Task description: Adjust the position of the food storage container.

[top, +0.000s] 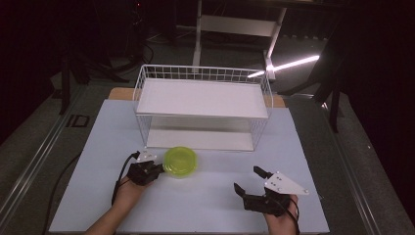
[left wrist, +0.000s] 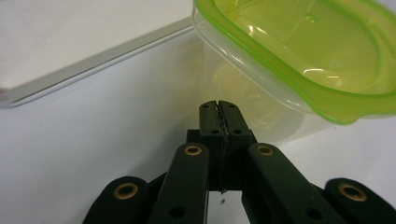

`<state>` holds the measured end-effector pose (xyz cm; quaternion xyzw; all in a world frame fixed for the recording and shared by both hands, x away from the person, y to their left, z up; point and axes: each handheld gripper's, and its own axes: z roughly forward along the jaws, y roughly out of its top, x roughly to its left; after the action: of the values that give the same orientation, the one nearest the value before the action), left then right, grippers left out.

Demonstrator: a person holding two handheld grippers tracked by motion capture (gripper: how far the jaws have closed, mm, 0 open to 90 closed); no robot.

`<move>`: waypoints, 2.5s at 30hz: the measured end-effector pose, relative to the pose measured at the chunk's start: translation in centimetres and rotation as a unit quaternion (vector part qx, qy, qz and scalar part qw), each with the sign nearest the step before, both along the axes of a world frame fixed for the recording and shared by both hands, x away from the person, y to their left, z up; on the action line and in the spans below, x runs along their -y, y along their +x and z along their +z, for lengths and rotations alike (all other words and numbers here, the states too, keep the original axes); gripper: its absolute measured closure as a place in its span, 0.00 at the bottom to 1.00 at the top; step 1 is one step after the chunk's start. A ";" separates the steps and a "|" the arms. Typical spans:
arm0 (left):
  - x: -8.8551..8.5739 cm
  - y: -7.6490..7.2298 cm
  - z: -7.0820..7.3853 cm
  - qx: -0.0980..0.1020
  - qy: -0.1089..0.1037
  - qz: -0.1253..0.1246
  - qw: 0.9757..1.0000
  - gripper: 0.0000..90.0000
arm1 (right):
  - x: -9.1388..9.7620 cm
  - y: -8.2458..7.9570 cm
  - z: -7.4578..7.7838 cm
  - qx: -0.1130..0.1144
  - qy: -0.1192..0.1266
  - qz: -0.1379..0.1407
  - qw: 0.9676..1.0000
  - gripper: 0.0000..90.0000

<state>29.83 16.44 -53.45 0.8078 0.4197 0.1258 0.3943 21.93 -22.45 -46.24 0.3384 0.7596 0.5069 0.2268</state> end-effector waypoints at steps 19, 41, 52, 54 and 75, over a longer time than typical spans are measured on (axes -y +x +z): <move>1.9 -0.1 0.4 0.003 -0.005 0.005 1.000 1.00 | 0.2 0.4 -0.5 -0.010 -0.004 0.005 1.000 0.16; 4.6 1.0 0.0 -0.008 0.008 0.005 1.000 1.00 | 0.2 0.4 -0.9 -0.019 -0.003 0.018 1.000 0.16; 8.0 1.6 -0.3 -0.016 0.016 -0.028 0.999 1.00 | 0.3 0.3 -0.8 -0.017 -0.002 0.016 1.000 0.16; 8.6 1.8 -0.3 -0.016 0.016 -0.031 0.999 1.00 | 0.3 0.3 -0.8 -0.017 -0.002 0.016 1.000 0.16; 3.5 -1.5 1.8 0.005 -0.049 -0.072 0.996 0.74 | 0.3 0.0 -0.5 -0.009 -0.002 0.019 1.000 0.16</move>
<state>28.35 12.95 -51.67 0.8152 0.3639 0.0808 0.4434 21.98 -22.71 -46.73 0.3286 0.7687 0.5067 0.2107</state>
